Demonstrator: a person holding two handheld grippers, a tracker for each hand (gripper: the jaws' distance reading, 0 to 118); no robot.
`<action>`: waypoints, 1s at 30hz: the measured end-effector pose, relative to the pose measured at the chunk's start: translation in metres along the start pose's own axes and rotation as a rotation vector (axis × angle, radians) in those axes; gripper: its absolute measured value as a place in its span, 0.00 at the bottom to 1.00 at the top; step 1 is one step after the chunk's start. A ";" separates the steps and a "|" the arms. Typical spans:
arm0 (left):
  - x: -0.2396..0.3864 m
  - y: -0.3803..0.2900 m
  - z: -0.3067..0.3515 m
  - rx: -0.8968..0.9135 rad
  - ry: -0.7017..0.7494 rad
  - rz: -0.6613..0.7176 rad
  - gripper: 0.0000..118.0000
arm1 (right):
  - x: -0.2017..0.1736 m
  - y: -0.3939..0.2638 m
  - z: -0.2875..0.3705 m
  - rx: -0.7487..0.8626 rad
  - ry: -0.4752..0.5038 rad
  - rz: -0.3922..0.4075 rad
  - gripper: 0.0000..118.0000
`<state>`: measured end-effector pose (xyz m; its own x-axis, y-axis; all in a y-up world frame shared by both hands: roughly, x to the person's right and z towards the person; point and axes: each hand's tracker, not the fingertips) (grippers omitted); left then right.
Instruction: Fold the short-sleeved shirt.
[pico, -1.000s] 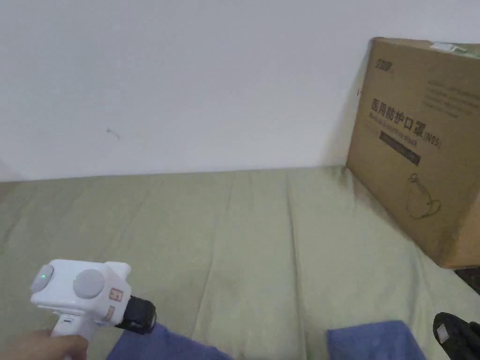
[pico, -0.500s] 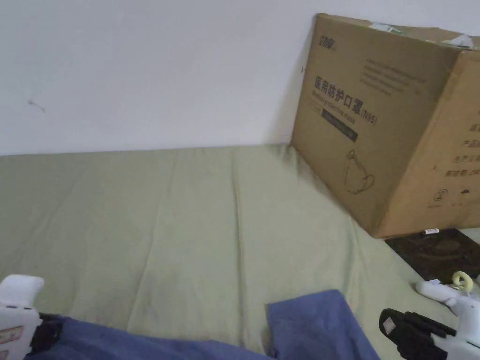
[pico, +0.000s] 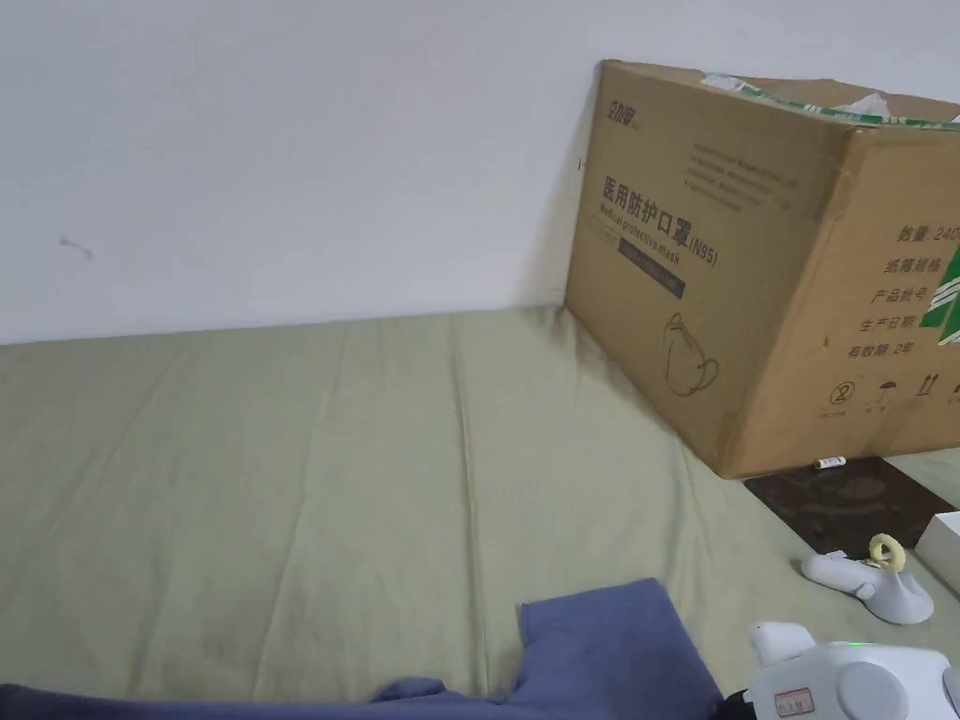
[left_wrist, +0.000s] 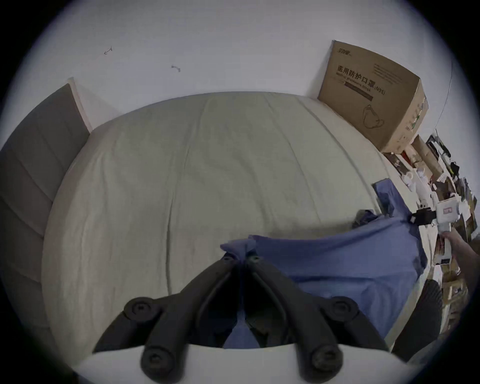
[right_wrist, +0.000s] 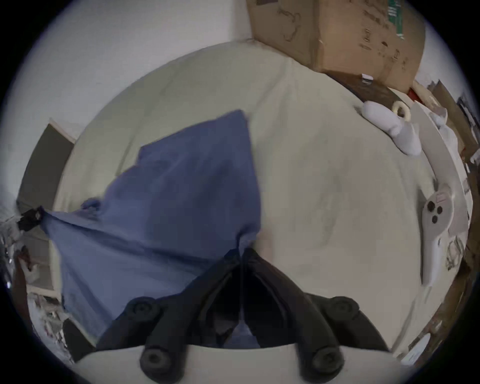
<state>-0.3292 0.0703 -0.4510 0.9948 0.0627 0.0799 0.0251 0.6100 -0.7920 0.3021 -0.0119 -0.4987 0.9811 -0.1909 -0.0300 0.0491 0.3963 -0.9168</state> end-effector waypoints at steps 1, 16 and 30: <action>0.001 -0.002 0.006 0.001 0.004 -0.002 0.01 | -0.006 -0.002 0.010 0.028 0.033 0.006 0.00; 0.002 0.051 0.222 0.390 0.049 0.017 0.01 | -0.056 0.048 0.275 0.682 0.145 0.096 0.00; -0.022 0.138 0.332 0.620 0.098 0.111 0.01 | -0.160 0.157 0.430 0.886 0.105 0.261 0.00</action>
<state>-0.3798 0.4155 -0.3615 0.9934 0.0974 -0.0611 -0.1111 0.9498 -0.2924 0.2333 0.4669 -0.4662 0.9613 -0.0626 -0.2684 -0.0033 0.9712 -0.2382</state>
